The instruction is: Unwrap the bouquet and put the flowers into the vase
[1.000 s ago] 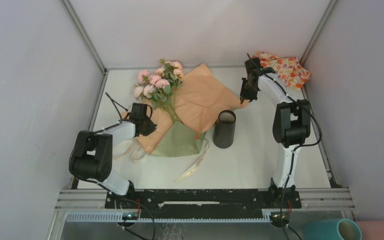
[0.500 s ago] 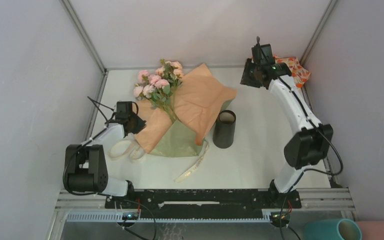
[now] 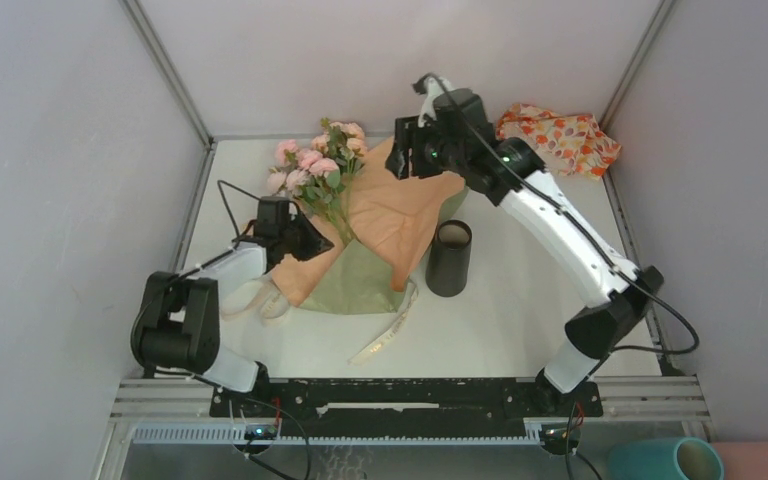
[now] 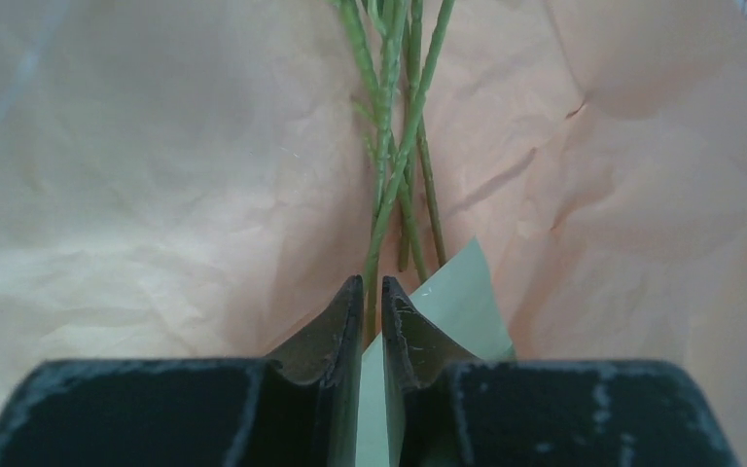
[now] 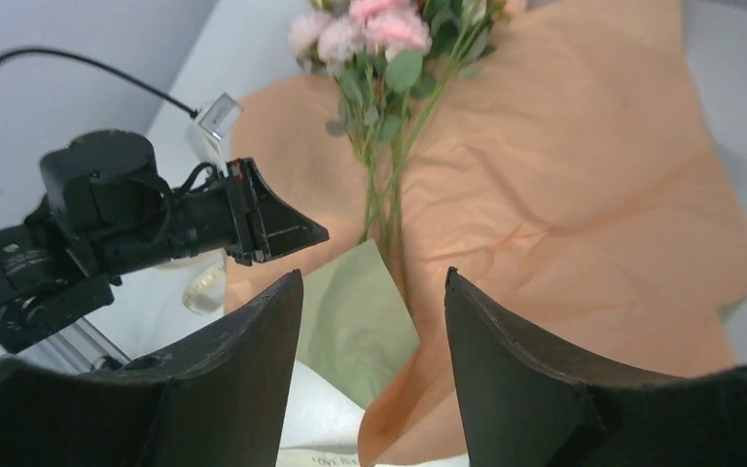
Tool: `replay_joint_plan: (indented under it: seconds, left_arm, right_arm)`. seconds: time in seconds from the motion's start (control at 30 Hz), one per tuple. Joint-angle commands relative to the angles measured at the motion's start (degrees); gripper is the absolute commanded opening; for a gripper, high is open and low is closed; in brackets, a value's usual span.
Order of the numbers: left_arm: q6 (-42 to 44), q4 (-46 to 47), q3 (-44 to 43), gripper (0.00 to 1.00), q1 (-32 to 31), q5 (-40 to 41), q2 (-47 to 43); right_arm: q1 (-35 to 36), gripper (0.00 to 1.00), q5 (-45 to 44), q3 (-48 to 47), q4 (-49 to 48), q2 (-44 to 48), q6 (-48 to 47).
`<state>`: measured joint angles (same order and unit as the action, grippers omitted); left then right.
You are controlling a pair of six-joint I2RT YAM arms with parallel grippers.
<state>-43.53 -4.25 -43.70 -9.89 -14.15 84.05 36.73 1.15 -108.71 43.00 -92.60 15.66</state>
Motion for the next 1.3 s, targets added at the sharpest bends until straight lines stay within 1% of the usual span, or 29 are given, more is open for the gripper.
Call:
replay_joint_plan:
  seconds: [0.0,0.13,0.3,0.43,0.53,0.6,0.73,0.8,0.9,1.07,1.13,1.27]
  left_arm:
    - [0.6,3.7,-2.6,0.17,-2.7,-5.3,4.3]
    - [0.8,3.8,-2.5,0.17,-6.1,-6.6,6.1]
    - [1.1,2.7,-0.8,0.17,-10.5,-8.6,2.9]
    - [1.4,0.6,2.6,0.17,-11.9,-10.1,-3.9]
    - [2.7,-2.6,4.8,0.18,-12.9,-9.6,-9.9]
    - [3.7,-4.6,6.0,0.19,-13.5,-9.1,-13.3]
    - [4.6,-5.9,8.5,0.19,-14.0,-8.8,-15.4]
    - [4.5,-5.4,9.5,0.19,-14.1,-8.8,-15.1]
    - [3.5,-3.8,10.8,0.19,-14.4,-9.7,-14.4]
    - [2.4,-4.0,11.3,0.19,-15.8,-10.0,-17.1]
    - [2.4,-5.7,10.9,0.19,-16.1,-9.4,-19.5]
    - [3.2,-10.1,9.2,0.19,-16.1,-7.7,-24.5]
  right_arm:
    - [1.3,0.64,2.8,-0.8,1.3,-7.1,-1.2]
    - [1.4,0.63,5.4,-2.2,2.0,-12.1,-1.5]
    - [1.4,0.63,7.3,-5.5,5.2,-18.6,-1.6]
    - [1.4,0.62,8.5,-7.0,7.3,-21.8,-2.1]
    - [1.4,0.62,9.3,-6.7,7.0,-22.9,-2.2]
    - [1.3,0.63,10.3,-8.3,8.2,-25.0,-2.2]
    - [1.9,0.58,12.3,-12.9,13.1,-30.6,-2.8]
    - [3.0,0.58,12.3,-10.2,11.8,-30.1,-3.5]
    - [4.3,0.60,12.5,-3.3,7.7,-27.7,-4.8]
    - [4.6,0.59,12.9,0.8,6.6,-29.7,-5.1]
    - [4.9,0.57,13.2,1.6,5.5,-30.8,-5.3]
    - [6.5,0.49,13.6,1.7,5.3,-33.4,-6.0]
